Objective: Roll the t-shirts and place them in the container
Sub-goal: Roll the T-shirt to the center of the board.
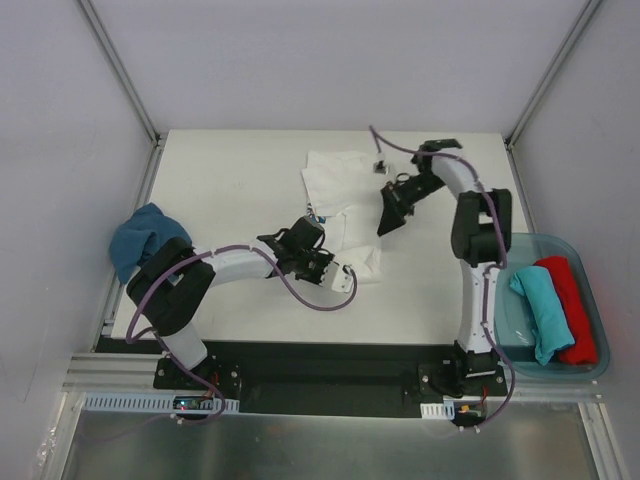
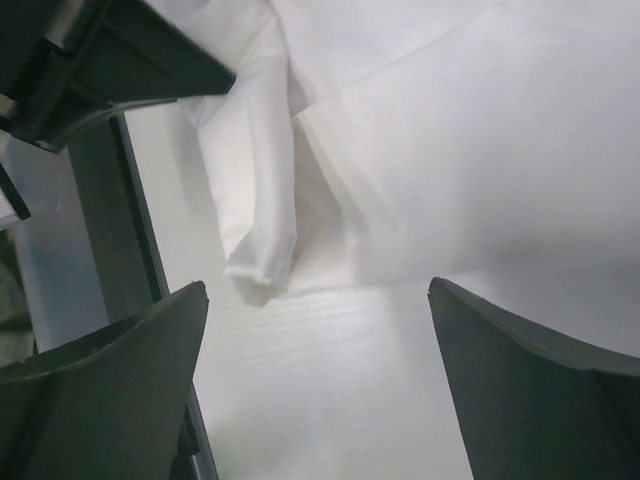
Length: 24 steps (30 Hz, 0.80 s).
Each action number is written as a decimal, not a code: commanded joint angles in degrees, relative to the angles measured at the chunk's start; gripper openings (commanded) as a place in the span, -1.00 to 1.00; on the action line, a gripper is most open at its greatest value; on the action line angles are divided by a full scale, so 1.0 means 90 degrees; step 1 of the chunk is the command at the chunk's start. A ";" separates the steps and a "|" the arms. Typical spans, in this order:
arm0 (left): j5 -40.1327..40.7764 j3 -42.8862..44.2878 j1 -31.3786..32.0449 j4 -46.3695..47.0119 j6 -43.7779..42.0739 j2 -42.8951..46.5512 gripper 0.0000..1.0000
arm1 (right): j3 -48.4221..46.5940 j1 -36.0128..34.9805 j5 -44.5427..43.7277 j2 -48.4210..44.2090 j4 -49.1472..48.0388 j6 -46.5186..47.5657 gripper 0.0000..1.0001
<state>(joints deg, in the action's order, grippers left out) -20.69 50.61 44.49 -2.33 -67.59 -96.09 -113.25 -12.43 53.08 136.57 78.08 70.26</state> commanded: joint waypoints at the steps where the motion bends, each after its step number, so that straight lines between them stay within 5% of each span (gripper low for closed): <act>1: -0.0794 0.0498 -0.0255 -0.1262 -0.0088 -0.0270 -1.00 | 0.0197 0.0726 0.0072 -0.2620 0.0110 -0.0798 0.92; 2: -0.0913 0.0606 -0.0294 -0.1332 0.0116 -0.0318 -1.00 | 0.0935 0.0794 -0.0356 -0.4037 -0.2014 -0.1269 0.92; 4: -0.1274 0.1063 -0.0480 -0.1673 0.0389 -0.0387 -1.00 | 0.4075 0.0736 -0.2172 -0.5986 -0.4950 -0.2032 0.92; 5: -0.1624 0.1269 -0.0548 -0.1897 0.0662 -0.0523 -1.00 | 0.5102 0.0620 -0.2341 -0.7474 -0.7430 -0.1967 0.92; 6: -0.1820 0.1484 -0.0626 -0.2103 0.0771 -0.0611 -1.00 | 0.6544 0.0522 -0.2343 -0.7924 -0.8122 -0.1744 0.92; 8: -0.2288 0.2041 -0.0714 -0.2609 0.1111 -0.0855 -1.00 | 0.7025 0.0124 -0.2217 -0.8386 -0.7782 -0.1277 0.92; 10: -0.2593 0.2383 -0.0822 -0.2768 0.1347 -0.0963 -1.00 | 0.6717 -0.0025 -0.0971 -0.8243 -0.6068 -0.0351 0.93; 11: -0.2749 0.2472 -0.0842 -0.2923 0.1484 -0.1070 -1.00 | 0.6550 -0.0238 -0.0715 -0.8077 -0.4580 0.0234 0.97; 12: -0.2905 0.2540 -0.0871 -0.3002 0.1524 -0.1110 -1.00 | 0.6500 -0.0443 -0.0944 -0.7814 -0.4371 0.0115 0.93; 15: -0.3140 0.2687 -0.0900 -0.3207 0.1602 -0.1227 -1.00 | 0.6616 -0.1225 -0.1850 -0.7597 -0.4641 -0.0150 0.85; 19: -0.3443 0.2969 -0.1017 -0.3491 0.1767 -0.1412 -1.00 | 0.7572 -0.1636 -0.2060 -0.7880 -0.6455 0.0288 0.92; 24: -0.3668 0.3156 -0.1183 -0.3589 0.1993 -0.1637 -1.00 | 0.7584 -0.1969 -0.2060 -0.7247 -0.6606 0.0738 0.93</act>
<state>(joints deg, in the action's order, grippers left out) -47.35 76.53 35.18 -31.05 -51.29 -109.91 -42.85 -28.77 34.65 68.86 24.88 71.96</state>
